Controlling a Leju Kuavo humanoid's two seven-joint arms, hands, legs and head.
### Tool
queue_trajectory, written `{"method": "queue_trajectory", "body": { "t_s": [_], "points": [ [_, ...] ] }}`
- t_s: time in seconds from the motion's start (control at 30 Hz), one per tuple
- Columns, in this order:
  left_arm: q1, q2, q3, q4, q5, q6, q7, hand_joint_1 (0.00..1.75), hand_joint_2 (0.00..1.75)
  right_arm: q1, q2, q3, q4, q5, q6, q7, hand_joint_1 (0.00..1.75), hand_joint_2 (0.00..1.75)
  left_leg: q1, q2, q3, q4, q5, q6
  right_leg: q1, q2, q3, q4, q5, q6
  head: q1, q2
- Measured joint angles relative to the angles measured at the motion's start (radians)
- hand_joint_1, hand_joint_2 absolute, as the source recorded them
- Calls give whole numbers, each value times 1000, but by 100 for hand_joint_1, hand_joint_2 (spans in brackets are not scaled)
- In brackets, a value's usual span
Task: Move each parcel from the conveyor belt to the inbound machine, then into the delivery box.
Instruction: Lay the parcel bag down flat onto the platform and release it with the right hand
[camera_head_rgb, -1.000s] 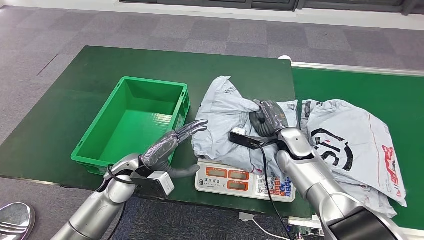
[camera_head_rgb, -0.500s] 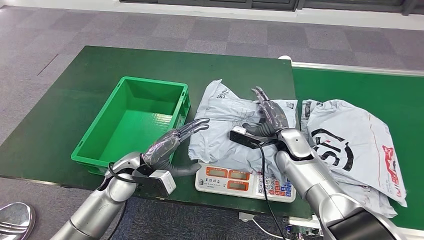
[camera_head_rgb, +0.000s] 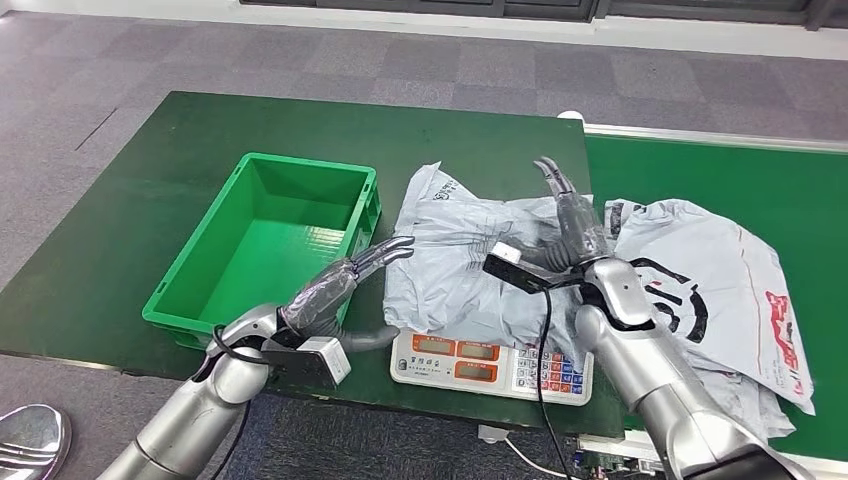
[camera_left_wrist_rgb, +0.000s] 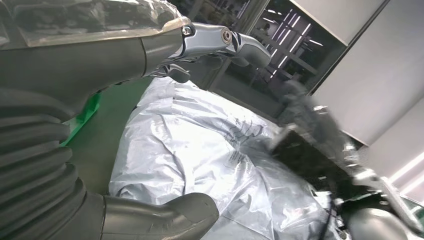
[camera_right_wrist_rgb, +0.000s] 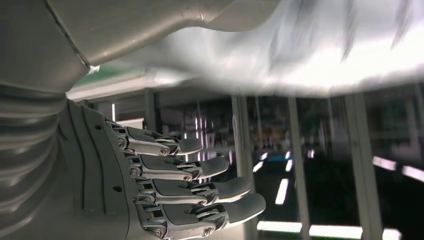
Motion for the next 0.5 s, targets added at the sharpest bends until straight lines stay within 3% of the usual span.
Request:
{"method": "queue_trajectory", "body": {
  "t_s": [0.27,0.5],
  "points": [
    [52,28,2,-28,9,5,1,0,175,169,-37,-67,-379,-19,-4,0,0,175,0,0,0,0,-1,0,0,1,-1,0,-1,0,0,0],
    [72,36,12,-38,8,8,-1,0,175,267,-37,-131,-568,-55,-56,-26,0,175,0,0,0,0,-1,0,0,0,0,0,-1,0,0,0]
  ]
}}
